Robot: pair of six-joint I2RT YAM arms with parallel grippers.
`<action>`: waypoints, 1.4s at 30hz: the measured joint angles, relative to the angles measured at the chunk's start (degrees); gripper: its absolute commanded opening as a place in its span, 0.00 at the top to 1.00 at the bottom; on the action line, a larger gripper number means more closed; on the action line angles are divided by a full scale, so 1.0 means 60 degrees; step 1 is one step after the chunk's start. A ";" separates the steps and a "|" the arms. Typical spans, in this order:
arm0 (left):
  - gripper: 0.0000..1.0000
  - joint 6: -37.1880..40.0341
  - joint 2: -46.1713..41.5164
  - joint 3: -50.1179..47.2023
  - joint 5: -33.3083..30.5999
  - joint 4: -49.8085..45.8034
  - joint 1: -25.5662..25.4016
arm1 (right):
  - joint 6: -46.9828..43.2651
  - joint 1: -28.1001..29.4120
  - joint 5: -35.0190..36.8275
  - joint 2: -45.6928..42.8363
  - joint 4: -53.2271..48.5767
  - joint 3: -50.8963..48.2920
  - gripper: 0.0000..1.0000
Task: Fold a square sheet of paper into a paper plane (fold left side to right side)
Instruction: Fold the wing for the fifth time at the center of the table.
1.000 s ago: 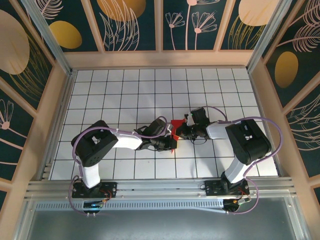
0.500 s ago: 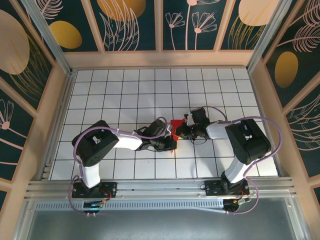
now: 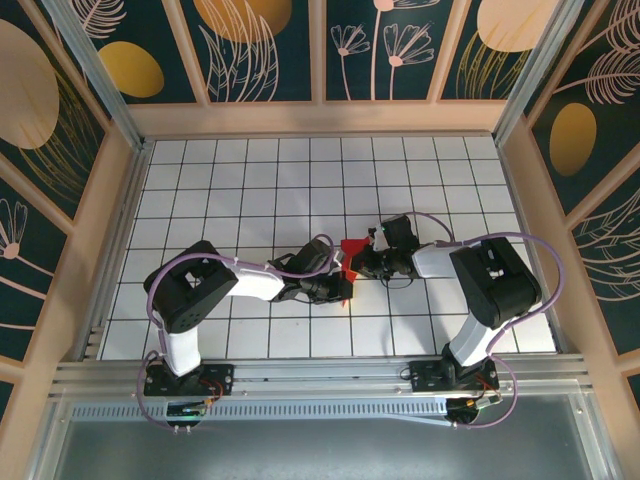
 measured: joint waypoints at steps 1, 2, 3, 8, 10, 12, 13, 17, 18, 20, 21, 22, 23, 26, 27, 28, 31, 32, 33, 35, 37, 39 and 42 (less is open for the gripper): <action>1.00 0.0000 0.0000 0.0000 -0.0011 0.0000 0.0000 | 0.0000 0.0004 -0.0004 0.0011 0.0015 0.0004 1.00; 1.00 0.0000 0.0000 -0.0004 -0.0018 -0.0004 -0.0004 | 0.0000 0.0004 -0.0007 0.0022 0.0044 0.0004 1.00; 1.00 0.0000 0.0000 -0.0011 -0.0018 0.0000 0.0000 | 0.0000 0.0004 -0.0015 0.0029 0.0051 0.0004 1.00; 1.00 0.0000 0.0000 -0.0011 -0.0018 -0.0004 0.0000 | 0.0000 0.0004 -0.0018 0.0029 0.0047 0.0007 1.00; 1.00 0.0000 0.0000 -0.0011 -0.0018 -0.0004 0.0000 | 0.0000 0.0007 -0.0018 0.0029 0.0047 0.0011 1.00; 1.00 0.0000 0.0000 -0.0011 -0.0018 -0.0004 0.0000 | 0.0000 0.0007 -0.0018 0.0029 0.0051 0.0011 1.00; 1.00 0.0000 0.0000 -0.0011 -0.0018 -0.0004 -0.0004 | 0.0000 0.0007 -0.0018 0.0029 0.0047 0.0011 1.00; 1.00 0.0004 0.0051 -0.0025 -0.0022 0.0000 -0.0004 | 0.0000 0.0007 -0.0018 0.0029 0.0044 0.0018 1.00; 1.00 0.0004 0.0055 -0.0036 -0.0022 0.0000 -0.0004 | 0.0000 0.0007 -0.0018 0.0036 0.0044 0.0022 1.00; 1.00 0.0007 0.0062 -0.0066 -0.0025 0.0004 -0.0004 | 0.0000 0.0011 -0.0025 0.0051 0.0044 0.0036 1.00; 1.00 0.0007 0.0062 -0.0076 -0.0025 0.0007 -0.0004 | 0.0000 0.0015 -0.0040 0.0069 0.0044 0.0047 1.00; 1.00 0.0007 0.0062 -0.0084 -0.0033 0.0007 -0.0004 | -0.0004 0.0015 -0.0047 0.0076 0.0044 0.0055 1.00; 1.00 0.0007 0.0062 -0.0095 -0.0036 0.0011 -0.0004 | -0.0004 0.0015 -0.0051 0.0084 0.0047 0.0055 1.00; 1.00 0.0011 0.0062 -0.0106 -0.0040 0.0025 -0.0004 | -0.0004 0.0015 -0.0055 0.0087 0.0044 0.0066 1.00; 1.00 0.0018 0.0062 -0.0117 -0.0044 0.0036 -0.0011 | -0.0004 0.0015 -0.0055 0.0091 0.0040 0.0069 1.00; 1.00 0.0044 0.0062 -0.0124 -0.0047 0.0040 -0.0018 | -0.0004 0.0015 -0.0058 0.0091 0.0040 0.0073 1.00; 1.00 0.0131 0.0062 -0.0157 -0.0051 0.0084 -0.0033 | -0.0007 0.0015 -0.0058 0.0091 0.0040 0.0073 1.00; 1.00 0.0168 0.0058 -0.0171 -0.0055 0.0109 -0.0044 | -0.0015 0.0015 -0.0058 0.0095 0.0033 0.0080 1.00; 1.00 0.0200 0.0058 -0.0193 -0.0055 0.0142 -0.0047 | -0.0022 0.0015 -0.0058 0.0095 0.0011 0.0091 1.00; 1.00 0.0291 0.0047 -0.0229 -0.0069 0.0204 -0.0058 | -0.0044 0.0022 -0.0058 0.0102 -0.0033 0.0117 1.00; 1.00 0.0390 0.0029 -0.0262 -0.0091 0.0233 -0.0076 | -0.0087 0.0022 -0.0062 0.0113 -0.0036 0.0117 1.00; 1.00 0.0488 -0.0007 -0.0313 -0.0124 0.0262 -0.0109 | -0.0113 0.0029 -0.0076 0.0127 -0.0040 0.0135 1.00; 1.00 0.0630 -0.0135 -0.0455 -0.0124 0.0251 -0.0138 | -0.0120 0.0055 -0.0084 0.0138 -0.0044 0.0153 1.00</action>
